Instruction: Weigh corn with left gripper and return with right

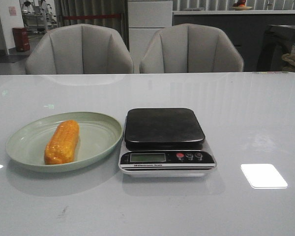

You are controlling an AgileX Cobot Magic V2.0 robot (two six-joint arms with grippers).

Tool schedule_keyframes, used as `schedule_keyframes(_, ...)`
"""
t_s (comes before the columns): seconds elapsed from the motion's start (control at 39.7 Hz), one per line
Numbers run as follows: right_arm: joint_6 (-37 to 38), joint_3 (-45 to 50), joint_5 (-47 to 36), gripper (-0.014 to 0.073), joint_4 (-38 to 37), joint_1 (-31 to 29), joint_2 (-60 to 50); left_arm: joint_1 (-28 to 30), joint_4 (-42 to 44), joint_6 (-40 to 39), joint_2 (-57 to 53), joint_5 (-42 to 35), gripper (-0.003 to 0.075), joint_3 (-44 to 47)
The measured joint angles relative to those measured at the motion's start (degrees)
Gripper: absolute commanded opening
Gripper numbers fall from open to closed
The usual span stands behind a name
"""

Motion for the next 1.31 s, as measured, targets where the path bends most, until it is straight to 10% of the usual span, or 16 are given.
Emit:
schedule_keyframes(1.06,0.0,0.0,0.0,0.0165,0.0,0.0,0.0,0.0,-1.9,0.0,0.0,-8.8,0.0113,0.0)
schedule_keyframes(1.31,0.0,0.0,0.0,0.0165,0.0,0.0,0.0,0.0,-3.2,0.0,3.9,0.0,0.0113,-5.1)
